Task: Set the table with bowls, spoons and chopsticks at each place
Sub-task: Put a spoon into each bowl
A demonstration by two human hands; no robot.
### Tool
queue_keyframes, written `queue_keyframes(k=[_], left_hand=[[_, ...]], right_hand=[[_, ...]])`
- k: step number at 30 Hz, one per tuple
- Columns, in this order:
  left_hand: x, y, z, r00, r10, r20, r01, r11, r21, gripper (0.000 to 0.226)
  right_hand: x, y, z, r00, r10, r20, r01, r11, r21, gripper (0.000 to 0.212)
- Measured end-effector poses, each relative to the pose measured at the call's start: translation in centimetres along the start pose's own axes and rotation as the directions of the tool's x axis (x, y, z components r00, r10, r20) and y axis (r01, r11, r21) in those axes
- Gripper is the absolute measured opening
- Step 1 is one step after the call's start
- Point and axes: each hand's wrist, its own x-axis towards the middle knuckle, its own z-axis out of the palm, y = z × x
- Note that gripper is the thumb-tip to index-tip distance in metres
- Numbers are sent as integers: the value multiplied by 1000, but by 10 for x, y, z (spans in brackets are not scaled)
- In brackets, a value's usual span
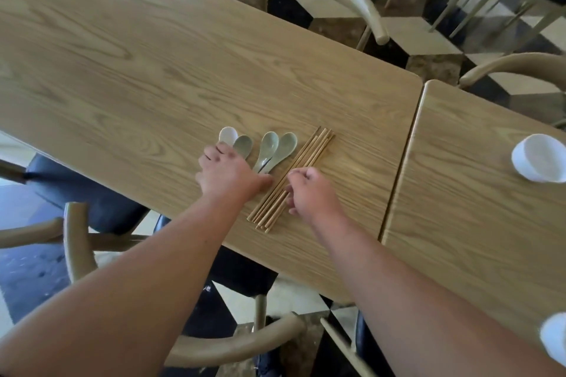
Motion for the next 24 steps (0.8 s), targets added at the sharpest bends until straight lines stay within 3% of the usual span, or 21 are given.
queue_keyframes(k=[5, 9, 16, 24], left_hand=[[9, -7, 1, 999, -44, 10, 45, 993, -107, 123], [25, -13, -1, 998, -38, 56, 42, 997, -59, 116], [38, -11, -9, 998, -58, 32, 58, 998, -20, 64], [31, -11, -7, 1000, 2, -11, -2, 1000, 18, 39]], right_hand=[[-1, 6, -10, 999, -29, -20, 29, 1000, -7, 16], [-6, 15, -18, 998, -60, -8, 59, 998, -23, 16], [-10, 27, -20, 996, -94, 3, 93, 992, -82, 15], [-13, 24, -14, 994, -102, 31, 104, 990, -95, 17]])
